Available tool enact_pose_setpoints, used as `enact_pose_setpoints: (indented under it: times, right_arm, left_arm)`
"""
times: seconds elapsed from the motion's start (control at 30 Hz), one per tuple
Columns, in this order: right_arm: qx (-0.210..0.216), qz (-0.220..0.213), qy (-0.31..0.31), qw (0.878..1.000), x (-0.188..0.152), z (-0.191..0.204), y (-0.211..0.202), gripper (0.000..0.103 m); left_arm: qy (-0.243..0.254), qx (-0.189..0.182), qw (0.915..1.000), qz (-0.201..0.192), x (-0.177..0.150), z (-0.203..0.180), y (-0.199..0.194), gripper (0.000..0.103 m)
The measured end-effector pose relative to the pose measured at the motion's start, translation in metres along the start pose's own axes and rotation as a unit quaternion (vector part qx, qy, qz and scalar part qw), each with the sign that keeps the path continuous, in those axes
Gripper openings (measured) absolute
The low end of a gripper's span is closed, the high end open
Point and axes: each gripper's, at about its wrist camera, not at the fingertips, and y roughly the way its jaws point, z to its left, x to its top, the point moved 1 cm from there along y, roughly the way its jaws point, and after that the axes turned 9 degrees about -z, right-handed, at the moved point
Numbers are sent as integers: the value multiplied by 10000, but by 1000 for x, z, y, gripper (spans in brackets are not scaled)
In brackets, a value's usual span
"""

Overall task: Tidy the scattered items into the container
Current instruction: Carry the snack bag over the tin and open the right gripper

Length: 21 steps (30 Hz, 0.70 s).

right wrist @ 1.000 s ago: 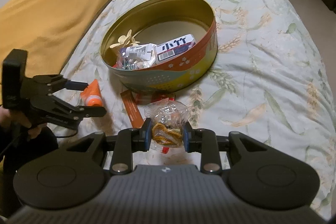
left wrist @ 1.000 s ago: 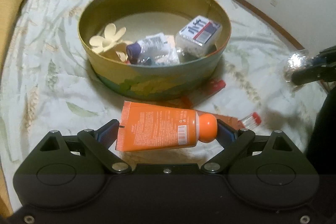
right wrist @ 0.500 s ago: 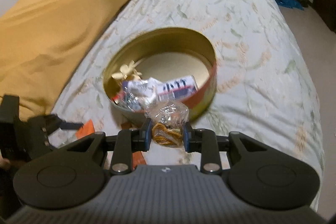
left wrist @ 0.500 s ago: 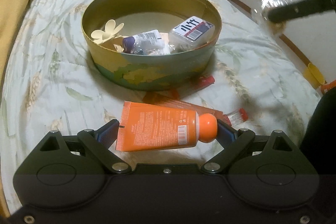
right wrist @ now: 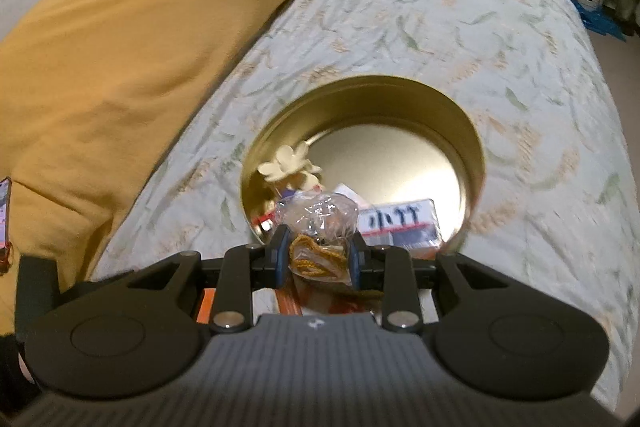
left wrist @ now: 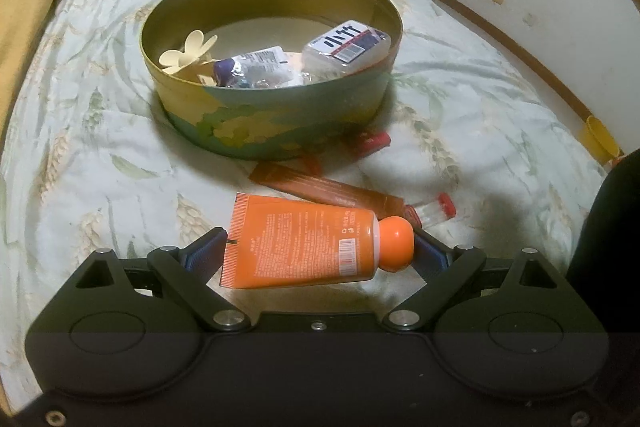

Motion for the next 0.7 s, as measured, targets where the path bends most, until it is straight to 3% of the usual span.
enact_pose_setpoints:
  times: [0.2,0.23,0.27,0.37,0.47,0.7]
  right_arm:
    - [163,197,24,9997,17,10,28,33]
    - [157,256,68,9995,19,11,33,42]
    - [87,290,146,9994,21,10,39,58]
    - [-106,161,392,9990,24,4,42,80]
    - [-156,10,540,9984,23,0,35,88]
    - [-336,-79,742,9966,9,-18,10,94]
  left_arm:
    - [26,-44,10000,-3,-2,-5,-1,94]
    - [34,-39,10000,-4,-2,-5,-1,94]
    - [35,-47,10000,1,-2,-5,-1,94]
    - [39,-67,10000,5,-2,-5,-2,94]
    - [49,-71,10000,8,-2,-5,-2,94]
    - [75,-72,9999,32,-2,-6,0,94]
